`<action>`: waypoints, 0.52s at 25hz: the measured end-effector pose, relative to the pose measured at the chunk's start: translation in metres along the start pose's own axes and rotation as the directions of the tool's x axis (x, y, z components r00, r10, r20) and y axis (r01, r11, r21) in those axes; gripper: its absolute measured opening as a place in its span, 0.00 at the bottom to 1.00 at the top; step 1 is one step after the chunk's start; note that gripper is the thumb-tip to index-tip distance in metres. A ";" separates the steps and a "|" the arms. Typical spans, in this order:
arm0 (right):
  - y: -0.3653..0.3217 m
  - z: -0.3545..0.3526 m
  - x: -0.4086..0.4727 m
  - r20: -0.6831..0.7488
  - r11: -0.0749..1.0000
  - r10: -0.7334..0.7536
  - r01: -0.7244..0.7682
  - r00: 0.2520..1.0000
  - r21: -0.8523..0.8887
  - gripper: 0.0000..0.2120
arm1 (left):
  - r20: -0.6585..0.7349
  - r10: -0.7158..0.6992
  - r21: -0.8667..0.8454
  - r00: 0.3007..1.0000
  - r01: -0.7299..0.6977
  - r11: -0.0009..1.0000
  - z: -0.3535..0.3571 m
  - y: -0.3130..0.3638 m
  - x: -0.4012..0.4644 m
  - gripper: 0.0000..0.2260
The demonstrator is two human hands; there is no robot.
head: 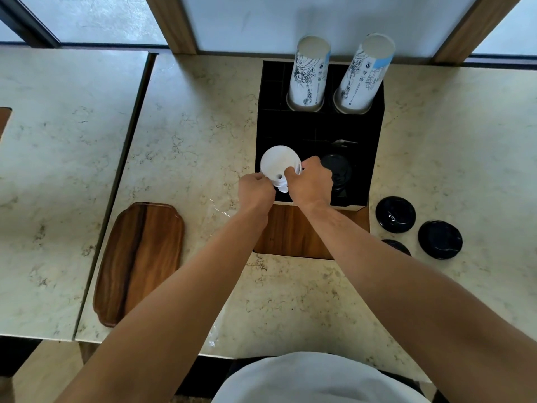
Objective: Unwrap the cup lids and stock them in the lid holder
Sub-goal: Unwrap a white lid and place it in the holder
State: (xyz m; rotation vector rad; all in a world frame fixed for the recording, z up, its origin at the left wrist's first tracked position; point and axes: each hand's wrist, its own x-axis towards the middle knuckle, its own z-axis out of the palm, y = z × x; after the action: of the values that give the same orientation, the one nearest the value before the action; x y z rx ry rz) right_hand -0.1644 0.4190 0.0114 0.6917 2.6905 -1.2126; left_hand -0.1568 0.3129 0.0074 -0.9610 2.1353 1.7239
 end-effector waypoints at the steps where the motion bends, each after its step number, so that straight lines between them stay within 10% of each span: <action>1: 0.000 0.001 0.001 0.018 1.000 -0.001 0.002 1.000 -0.018 0.21 | 0.014 0.000 0.018 1.000 -0.001 1.000 0.001 -0.001 -0.001 0.19; 13: -0.007 0.011 0.014 0.208 0.975 0.068 -0.020 0.976 -0.222 0.18 | 0.081 -0.164 0.039 0.983 0.162 0.986 0.004 0.009 0.015 0.09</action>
State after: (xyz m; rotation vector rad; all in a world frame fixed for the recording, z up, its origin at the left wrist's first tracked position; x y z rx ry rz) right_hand -0.1807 0.4118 0.0044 0.5514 2.5615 -0.9032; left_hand -0.1745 0.3120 0.0053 -1.0062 1.9676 1.6170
